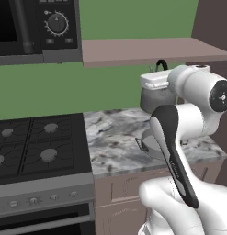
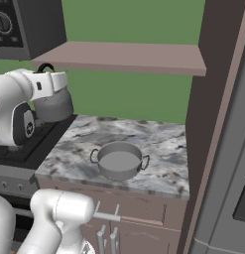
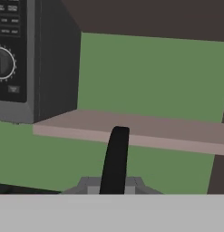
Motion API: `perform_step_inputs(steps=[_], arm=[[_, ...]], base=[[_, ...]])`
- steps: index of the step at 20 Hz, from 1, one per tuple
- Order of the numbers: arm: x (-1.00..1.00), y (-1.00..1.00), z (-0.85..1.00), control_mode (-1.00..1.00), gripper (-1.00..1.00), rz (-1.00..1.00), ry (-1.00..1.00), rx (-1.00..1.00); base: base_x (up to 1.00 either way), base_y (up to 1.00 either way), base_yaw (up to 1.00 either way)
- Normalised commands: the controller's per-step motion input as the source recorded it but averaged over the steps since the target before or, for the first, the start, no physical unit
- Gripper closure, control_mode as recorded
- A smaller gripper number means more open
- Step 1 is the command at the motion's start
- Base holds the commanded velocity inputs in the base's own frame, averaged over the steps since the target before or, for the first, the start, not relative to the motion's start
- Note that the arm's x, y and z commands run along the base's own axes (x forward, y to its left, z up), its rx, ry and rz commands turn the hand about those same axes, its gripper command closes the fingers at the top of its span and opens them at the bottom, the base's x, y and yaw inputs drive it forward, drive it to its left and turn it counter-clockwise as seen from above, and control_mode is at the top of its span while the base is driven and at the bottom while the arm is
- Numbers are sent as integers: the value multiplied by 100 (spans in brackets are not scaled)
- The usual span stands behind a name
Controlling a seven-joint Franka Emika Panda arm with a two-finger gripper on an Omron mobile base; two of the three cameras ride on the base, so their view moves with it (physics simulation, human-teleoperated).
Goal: Pick the kettle from the cabinet and place it on a stove burner. Then pick the pot from the counter and place it on another stove burner. Finally, turn both burners on.
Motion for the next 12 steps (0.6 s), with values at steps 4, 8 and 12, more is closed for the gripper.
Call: perform_step_inputs(steps=[4,8,12], arm=[[-9,0,0,-100,100,0,0,0],[-6,0,0,100,100,0,0,0],[0,0,0,100,100,0,0,0]], base=[[0,0,0],[-20,1,0],[-18,19,0]])
